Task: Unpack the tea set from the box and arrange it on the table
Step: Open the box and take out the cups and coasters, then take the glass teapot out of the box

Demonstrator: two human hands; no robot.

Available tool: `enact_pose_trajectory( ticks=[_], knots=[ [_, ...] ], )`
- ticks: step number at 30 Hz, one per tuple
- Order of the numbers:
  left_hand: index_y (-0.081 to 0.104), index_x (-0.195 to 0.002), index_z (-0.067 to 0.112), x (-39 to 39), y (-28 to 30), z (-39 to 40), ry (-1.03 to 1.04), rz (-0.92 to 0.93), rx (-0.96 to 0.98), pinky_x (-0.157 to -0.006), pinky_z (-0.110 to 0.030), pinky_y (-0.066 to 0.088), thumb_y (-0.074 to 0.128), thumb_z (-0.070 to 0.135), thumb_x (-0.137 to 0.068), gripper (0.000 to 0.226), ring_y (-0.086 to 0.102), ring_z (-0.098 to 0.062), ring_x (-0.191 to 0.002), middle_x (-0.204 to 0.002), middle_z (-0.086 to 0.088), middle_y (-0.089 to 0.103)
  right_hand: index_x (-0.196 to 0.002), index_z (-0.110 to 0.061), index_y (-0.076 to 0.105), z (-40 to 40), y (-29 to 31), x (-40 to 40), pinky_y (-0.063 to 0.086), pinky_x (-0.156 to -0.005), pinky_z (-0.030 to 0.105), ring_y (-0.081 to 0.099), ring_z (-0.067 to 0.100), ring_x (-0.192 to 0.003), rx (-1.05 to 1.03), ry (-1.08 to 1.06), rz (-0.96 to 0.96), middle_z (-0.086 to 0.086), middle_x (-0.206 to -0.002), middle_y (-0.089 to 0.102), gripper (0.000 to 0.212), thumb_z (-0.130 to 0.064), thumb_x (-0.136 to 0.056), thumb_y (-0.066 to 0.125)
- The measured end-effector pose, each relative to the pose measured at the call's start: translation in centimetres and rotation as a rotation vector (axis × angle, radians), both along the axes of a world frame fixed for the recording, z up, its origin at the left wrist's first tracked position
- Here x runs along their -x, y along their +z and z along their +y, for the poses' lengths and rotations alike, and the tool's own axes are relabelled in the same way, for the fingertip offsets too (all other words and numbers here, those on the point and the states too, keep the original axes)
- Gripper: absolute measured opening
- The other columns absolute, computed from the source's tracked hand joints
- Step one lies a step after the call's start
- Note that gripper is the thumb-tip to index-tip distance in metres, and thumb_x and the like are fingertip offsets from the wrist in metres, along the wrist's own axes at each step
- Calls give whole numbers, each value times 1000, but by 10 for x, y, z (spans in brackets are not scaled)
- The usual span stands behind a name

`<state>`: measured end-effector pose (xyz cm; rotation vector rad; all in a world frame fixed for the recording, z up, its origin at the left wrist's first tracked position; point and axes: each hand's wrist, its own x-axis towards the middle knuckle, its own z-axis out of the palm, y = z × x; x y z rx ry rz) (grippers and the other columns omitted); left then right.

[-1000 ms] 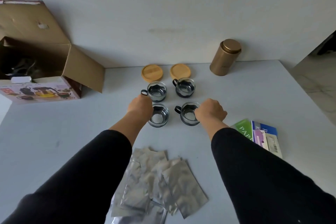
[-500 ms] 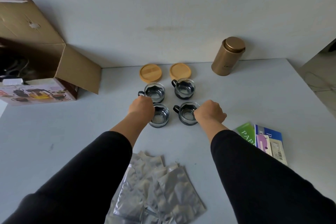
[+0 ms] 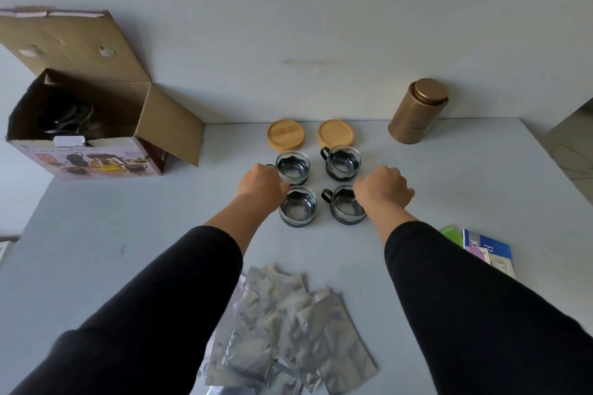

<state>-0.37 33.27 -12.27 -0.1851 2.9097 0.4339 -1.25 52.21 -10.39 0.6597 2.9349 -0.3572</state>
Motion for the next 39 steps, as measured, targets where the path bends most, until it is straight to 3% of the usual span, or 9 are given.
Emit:
enact_pose_trajectory(
  ticks=[5,10,13,16,21,25,31,35,39],
  knots=[
    [61,-82,7,-5,27,-24,42,38,-22,-62,-29,37,44,32,-95,32,48,-26,-74,-79,-7,49,-112,-3,61,-30,29,8,44,-93,40,54,32,-112,33,138,88,14,-121,55,34,-28,-92,48],
    [42,-55,6,-12,59,-69,99,94,-14,-60,-29,37,41,27,-95,45,46,-26,-69,-61,-6,40,-67,-5,59,-80,55,12,42,-66,31,55,34,-94,134,424,183,18,-100,55,27,-14,-88,44],
    [61,-72,0,-13,77,-106,147,143,-7,-66,-29,41,42,25,-94,39,50,-27,-75,-79,-15,56,-93,-1,71,-117,72,11,46,-77,31,57,34,-100,175,512,240,18,-110,57,29,-12,-89,44],
    [70,-98,-1,-14,90,-149,193,190,-6,-75,-31,46,45,28,-94,38,60,-32,-92,-98,-18,66,-98,-2,70,-160,84,13,44,-77,30,56,34,-102,206,566,263,16,-107,56,29,-13,-89,44],
    [66,-91,-5,-10,102,-229,209,180,62,-56,-24,37,40,25,-98,41,54,-20,-63,-67,-7,53,-81,-9,67,-239,95,16,35,-70,25,56,33,-98,265,633,258,8,-91,45,21,-11,-87,47],
    [69,-103,2,-10,114,-287,197,110,130,-67,-25,45,49,16,-97,25,59,-18,-74,-79,-7,59,-88,-10,70,-300,93,21,45,-77,29,58,31,-99,279,687,235,12,-107,58,21,-15,-88,50],
    [64,-118,8,21,110,-353,116,162,191,-96,-28,49,51,18,-96,28,65,-21,-101,-114,-5,66,-100,-8,70,-371,86,37,44,-75,27,59,26,-98,294,713,263,10,-107,60,19,-17,-89,56],
    [58,-127,12,45,101,-375,90,107,154,-91,-25,49,52,10,-95,32,61,-25,-105,-123,-9,60,-116,-16,64,-410,70,47,50,-82,27,60,23,-104,318,717,215,4,-116,59,29,-25,-88,61],
    [56,-128,13,67,93,-394,9,37,192,-84,-21,47,51,10,-95,33,52,-19,-87,-119,-9,58,-134,-14,49,-441,58,52,45,-90,27,53,25,-119,301,780,100,4,-133,49,48,-26,-89,62]
  ],
)
